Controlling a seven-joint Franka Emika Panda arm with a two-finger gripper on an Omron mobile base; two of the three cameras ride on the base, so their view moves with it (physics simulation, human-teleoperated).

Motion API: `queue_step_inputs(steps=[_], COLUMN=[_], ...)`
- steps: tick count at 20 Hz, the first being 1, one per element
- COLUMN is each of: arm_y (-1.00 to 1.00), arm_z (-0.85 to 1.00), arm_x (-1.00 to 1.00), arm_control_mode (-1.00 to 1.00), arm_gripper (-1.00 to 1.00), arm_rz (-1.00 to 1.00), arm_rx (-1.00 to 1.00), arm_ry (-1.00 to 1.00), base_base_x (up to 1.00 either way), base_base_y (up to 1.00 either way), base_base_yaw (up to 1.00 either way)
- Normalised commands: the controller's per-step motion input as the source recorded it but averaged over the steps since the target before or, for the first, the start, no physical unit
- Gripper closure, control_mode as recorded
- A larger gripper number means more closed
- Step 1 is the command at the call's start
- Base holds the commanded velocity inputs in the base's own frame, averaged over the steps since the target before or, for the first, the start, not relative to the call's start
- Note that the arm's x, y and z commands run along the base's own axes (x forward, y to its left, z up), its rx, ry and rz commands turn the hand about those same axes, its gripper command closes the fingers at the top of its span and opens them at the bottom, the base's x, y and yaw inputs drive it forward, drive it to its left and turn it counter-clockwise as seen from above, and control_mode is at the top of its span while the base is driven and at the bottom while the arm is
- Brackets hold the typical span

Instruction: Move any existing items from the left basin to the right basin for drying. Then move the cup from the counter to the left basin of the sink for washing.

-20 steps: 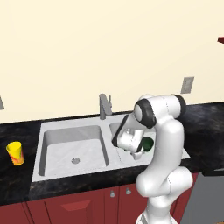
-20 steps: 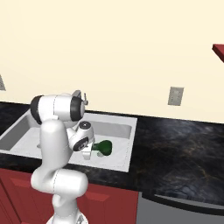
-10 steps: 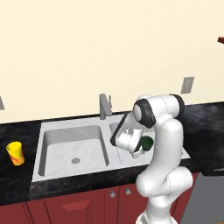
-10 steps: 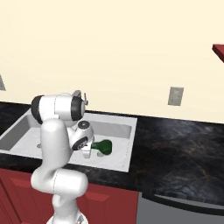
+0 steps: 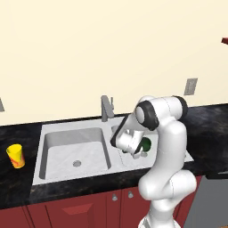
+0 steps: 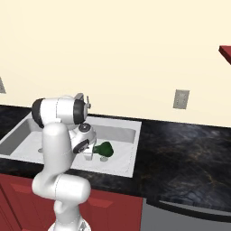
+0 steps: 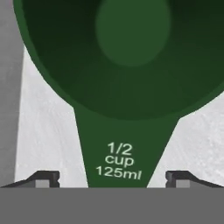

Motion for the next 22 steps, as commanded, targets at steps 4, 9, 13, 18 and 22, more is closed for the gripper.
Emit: queue_step_inputs(steps=[4,9,13,18,22], arm_y=[0.00,-0.02,-0.05,-0.02,-0.07], arm_z=[0.00,0.01,0.18,0.26,0.32], arm_x=[0.00,0.00,-0.05,-0.06,-0.09], arm_control_mode=[-1.00,-1.00,-1.00,-1.00,-1.00], arm_gripper=[-1.00,-1.00,-1.00,-1.00,-1.00], arm_rz=[0.00,0.00,-0.04,-0.04,-0.05], arm_rx=[0.00,0.00,0.00,0.00,0.01], arm_ry=[-0.04,-0.05,-0.02,0.00,0.00], base_base_x=[0.00,0.00,0.00,0.00,0.00], base_base_y=[0.00,0.00,0.00,0.00,0.00], base_base_yaw=[0.00,0.00,0.00,0.00,0.00])
